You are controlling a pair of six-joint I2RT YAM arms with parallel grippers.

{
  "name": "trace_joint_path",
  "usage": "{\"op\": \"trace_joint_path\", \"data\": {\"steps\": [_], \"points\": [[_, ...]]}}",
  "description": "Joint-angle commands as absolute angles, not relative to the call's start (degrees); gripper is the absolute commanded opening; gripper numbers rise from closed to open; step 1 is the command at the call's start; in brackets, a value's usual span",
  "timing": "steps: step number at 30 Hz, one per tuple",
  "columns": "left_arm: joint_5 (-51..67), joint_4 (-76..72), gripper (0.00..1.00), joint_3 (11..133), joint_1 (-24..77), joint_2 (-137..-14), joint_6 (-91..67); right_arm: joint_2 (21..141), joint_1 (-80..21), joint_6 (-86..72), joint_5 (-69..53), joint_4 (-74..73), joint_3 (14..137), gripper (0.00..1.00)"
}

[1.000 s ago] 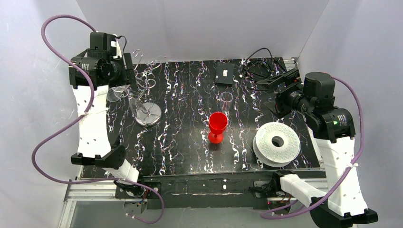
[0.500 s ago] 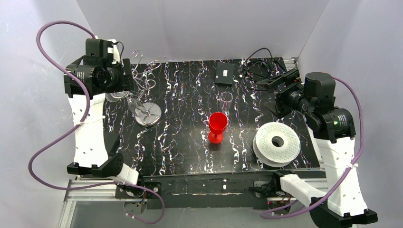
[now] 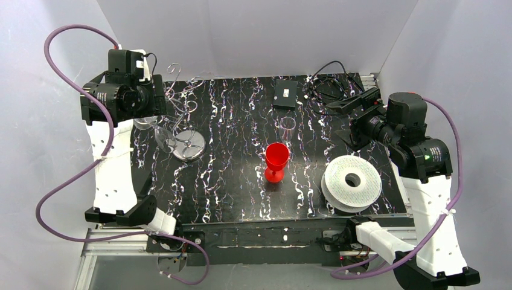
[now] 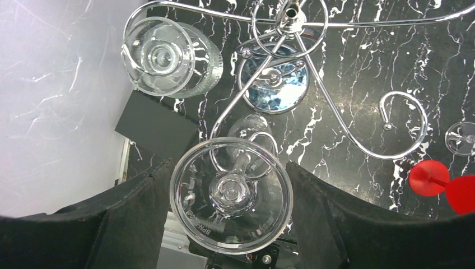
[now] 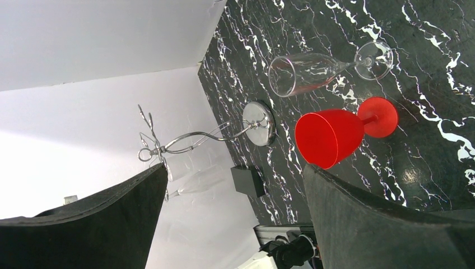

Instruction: Take the wine glass off the wine glass rack

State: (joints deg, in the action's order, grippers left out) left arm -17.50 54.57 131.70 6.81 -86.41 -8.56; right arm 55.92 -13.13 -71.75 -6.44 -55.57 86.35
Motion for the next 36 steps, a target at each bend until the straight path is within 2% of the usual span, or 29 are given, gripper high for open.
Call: {"op": "trace_joint_path", "data": {"steps": [1, 23, 36], "points": [[-21.51, 78.70, 0.43, 132.80, 6.77, -85.84, -7.61, 55.10, -12.83, -70.73, -6.48, -54.95, 86.23, 0.98], [-21.98, 77.27, 0.40, 140.54, 6.68, -93.00, -7.49, 54.84, -12.39, -70.14, -6.69, -55.61, 86.60, 0.98], [-13.84, 74.35, 0.37, 141.27, 6.68, -94.32, -7.70, 55.02, -12.10, -69.44, -6.37, -55.32, 86.33, 0.98]]}}
